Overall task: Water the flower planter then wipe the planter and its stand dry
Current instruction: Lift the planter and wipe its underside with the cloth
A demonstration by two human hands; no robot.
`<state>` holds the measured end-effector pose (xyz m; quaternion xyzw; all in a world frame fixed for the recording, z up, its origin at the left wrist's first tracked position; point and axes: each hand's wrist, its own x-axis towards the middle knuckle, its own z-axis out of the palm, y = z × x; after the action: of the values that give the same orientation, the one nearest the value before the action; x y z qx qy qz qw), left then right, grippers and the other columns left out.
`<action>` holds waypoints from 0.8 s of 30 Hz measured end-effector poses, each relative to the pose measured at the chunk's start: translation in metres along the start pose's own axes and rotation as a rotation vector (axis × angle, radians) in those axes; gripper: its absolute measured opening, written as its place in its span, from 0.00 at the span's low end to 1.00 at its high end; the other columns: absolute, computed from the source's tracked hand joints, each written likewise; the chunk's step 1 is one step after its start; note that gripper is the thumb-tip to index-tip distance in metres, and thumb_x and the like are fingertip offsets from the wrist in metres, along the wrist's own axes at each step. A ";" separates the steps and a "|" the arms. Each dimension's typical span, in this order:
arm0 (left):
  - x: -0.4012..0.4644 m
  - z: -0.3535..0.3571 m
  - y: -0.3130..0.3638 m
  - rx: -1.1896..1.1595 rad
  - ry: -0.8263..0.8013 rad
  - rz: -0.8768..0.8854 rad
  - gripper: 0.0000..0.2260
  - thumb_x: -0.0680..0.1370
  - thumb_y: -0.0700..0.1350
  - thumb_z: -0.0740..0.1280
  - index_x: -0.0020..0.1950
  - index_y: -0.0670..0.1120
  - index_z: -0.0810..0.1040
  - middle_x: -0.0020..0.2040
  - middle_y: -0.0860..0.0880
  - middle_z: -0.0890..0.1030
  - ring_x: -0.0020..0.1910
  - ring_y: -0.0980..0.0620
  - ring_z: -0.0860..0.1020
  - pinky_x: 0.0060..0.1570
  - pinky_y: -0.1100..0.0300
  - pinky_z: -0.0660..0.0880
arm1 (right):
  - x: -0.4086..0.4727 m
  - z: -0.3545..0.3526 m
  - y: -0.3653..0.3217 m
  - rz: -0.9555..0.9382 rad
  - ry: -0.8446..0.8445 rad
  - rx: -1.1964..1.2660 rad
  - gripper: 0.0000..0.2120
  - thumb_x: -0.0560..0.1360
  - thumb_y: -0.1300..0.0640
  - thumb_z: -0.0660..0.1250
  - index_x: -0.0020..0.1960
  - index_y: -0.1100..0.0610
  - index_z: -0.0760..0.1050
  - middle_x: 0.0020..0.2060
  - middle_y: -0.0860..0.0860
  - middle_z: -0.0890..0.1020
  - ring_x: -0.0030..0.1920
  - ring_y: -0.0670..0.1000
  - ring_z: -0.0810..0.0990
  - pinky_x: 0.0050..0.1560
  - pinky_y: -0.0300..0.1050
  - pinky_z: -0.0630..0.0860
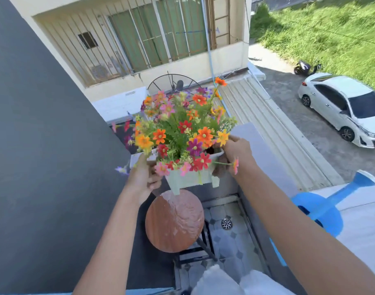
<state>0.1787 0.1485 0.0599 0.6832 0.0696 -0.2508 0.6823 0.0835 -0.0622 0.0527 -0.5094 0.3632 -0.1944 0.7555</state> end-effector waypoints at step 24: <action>-0.006 0.058 -0.021 0.283 -0.062 -0.067 0.15 0.81 0.41 0.59 0.41 0.34 0.77 0.29 0.41 0.76 0.21 0.52 0.66 0.19 0.64 0.65 | -0.013 0.021 0.073 -0.322 -0.019 0.038 0.20 0.71 0.60 0.74 0.60 0.44 0.80 0.57 0.45 0.85 0.60 0.46 0.82 0.64 0.50 0.77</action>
<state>0.1503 0.0956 0.0472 0.7616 0.0352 -0.3020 0.5723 0.0848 -0.0108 -0.0050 -0.5488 0.2658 -0.3150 0.7273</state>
